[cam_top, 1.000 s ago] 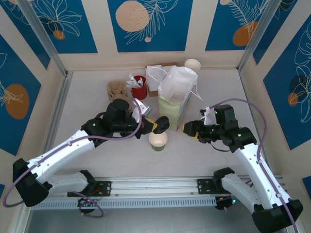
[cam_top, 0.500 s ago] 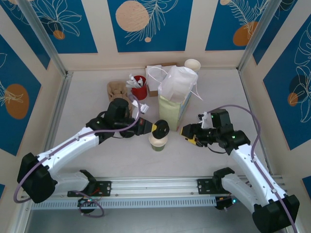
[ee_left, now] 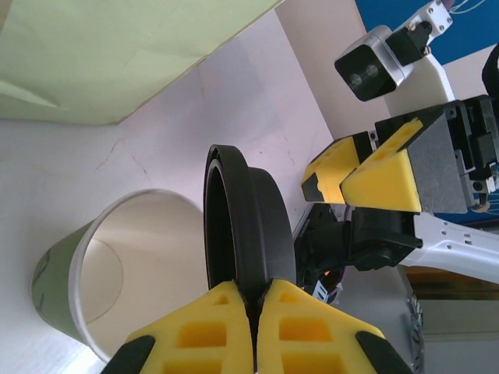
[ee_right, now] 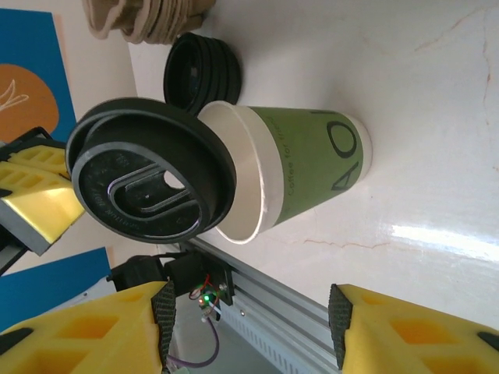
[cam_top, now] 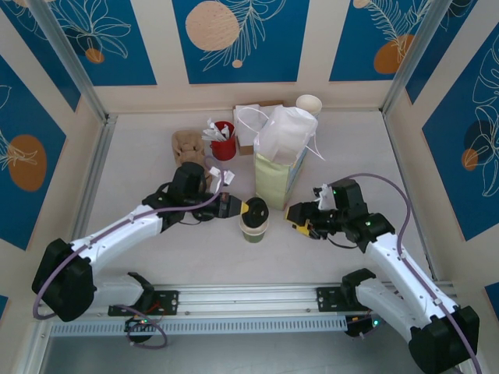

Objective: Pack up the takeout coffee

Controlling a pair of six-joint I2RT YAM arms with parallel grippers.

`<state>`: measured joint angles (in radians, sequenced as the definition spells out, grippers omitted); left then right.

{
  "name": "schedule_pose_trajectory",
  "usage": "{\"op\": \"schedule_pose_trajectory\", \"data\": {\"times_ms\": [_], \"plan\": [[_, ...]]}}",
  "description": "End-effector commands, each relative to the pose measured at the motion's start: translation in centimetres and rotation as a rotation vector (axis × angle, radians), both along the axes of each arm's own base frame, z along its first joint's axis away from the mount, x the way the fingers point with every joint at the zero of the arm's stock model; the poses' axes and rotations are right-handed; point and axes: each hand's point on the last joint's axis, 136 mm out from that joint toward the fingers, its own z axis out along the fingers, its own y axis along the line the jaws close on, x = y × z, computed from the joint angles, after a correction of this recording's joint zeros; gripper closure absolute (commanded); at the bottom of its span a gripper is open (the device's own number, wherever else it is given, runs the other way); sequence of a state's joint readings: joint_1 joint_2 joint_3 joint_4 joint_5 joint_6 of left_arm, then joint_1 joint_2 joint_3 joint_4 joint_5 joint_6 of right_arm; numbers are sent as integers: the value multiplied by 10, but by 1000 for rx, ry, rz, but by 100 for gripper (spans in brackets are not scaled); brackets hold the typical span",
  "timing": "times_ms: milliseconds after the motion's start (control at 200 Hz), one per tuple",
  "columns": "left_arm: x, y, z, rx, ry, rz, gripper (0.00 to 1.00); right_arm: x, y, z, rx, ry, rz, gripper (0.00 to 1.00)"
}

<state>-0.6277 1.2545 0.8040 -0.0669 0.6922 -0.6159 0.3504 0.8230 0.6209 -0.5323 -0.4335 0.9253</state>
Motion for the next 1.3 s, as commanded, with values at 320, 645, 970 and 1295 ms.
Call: {"op": "schedule_pose_trajectory", "data": {"times_ms": [320,645,970,1295], "plan": [[0,6,-21,-10,91,3,92,1,16,-12,5,-23,21,44],[4,10,-33,11,110,18,81,6,29,-20,12,-2,45,43],[8,13,-37,35,105,17,69,8,33,-21,20,3,50,43],[9,12,-40,45,104,14,68,14,39,-24,27,12,52,44]]}}
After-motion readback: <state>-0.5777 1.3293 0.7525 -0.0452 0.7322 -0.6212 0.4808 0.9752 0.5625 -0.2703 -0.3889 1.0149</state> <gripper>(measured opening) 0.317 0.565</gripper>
